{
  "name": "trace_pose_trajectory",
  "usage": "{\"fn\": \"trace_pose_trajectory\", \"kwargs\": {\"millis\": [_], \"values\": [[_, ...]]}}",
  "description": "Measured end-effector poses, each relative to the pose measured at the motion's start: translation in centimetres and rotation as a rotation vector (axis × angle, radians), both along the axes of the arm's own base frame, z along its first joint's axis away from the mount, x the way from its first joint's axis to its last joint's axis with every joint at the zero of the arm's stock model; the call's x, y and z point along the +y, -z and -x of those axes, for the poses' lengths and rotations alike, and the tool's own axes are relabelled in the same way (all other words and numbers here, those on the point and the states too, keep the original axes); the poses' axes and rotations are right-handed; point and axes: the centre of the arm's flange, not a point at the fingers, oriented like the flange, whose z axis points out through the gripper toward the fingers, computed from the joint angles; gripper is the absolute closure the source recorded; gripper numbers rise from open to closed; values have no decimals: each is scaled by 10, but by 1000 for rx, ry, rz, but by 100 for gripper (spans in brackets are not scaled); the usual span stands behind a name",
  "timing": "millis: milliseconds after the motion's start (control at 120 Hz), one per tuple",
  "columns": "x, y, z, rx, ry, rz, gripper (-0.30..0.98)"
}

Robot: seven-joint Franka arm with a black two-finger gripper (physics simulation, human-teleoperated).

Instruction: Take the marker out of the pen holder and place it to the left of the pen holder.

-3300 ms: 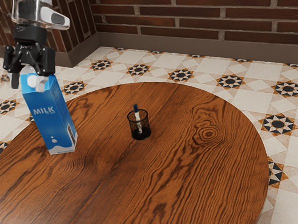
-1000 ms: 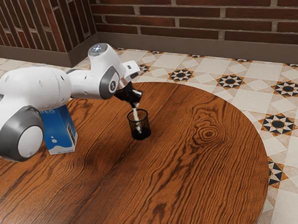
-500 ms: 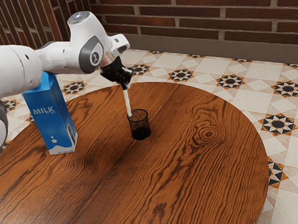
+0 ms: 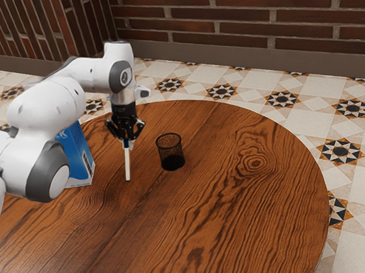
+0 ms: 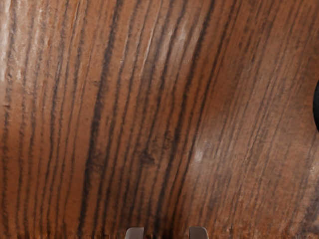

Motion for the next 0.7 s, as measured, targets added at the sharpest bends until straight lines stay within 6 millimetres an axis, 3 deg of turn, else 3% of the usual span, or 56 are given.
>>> {"fn": "trace_pose_trajectory", "kwargs": {"millis": [67, 200, 333, 533, 600, 700], "values": [[-3, 5, 1, 32, -5, 2, 70], [-28, 10, -2, 51, 19, 10, 63], [-47, 11, -4, 46, 39, 20, 49], [-60, 32, -10, 24, 44, 39, 29], [-60, 28, -12, 6, 47, 49, 20], [-46, -7, -10, -45, 24, 63, 13]]}}
